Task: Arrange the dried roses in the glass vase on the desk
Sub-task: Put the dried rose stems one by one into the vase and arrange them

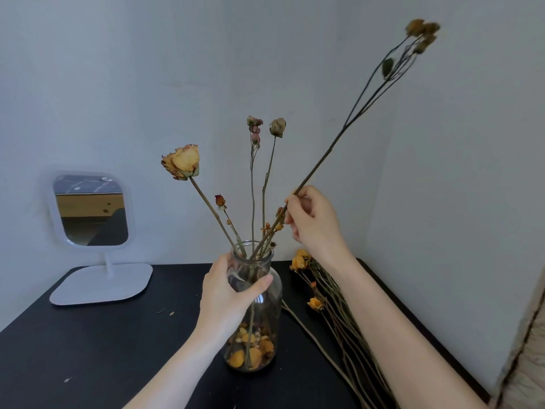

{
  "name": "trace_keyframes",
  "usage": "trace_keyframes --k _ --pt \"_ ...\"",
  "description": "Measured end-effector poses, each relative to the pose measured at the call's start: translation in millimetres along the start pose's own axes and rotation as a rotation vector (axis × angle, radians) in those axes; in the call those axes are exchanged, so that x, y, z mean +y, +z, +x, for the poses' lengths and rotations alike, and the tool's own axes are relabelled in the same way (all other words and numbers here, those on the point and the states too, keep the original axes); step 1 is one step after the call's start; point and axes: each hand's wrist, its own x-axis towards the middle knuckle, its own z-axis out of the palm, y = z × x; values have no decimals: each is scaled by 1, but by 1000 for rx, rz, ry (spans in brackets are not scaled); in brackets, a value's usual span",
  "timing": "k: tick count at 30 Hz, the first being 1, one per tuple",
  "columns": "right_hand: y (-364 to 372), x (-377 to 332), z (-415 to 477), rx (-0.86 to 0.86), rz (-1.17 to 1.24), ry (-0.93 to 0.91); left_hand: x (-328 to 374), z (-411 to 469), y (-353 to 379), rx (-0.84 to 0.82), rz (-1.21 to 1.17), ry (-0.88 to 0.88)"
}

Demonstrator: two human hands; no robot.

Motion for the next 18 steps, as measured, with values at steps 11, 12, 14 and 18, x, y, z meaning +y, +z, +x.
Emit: trace_keyframes --k 11,12,14,18 --pt "2 -13 -1 -122 -79 44 -5 2 2 -8 6 3" --pt "2 -14 -1 -107 -73 41 -5 2 1 -6 7 5" --pt "3 -15 -2 -82 -67 35 -5 1 1 0 10 7" --pt "5 -13 -5 -78 -98 26 -3 0 1 7 19 11"
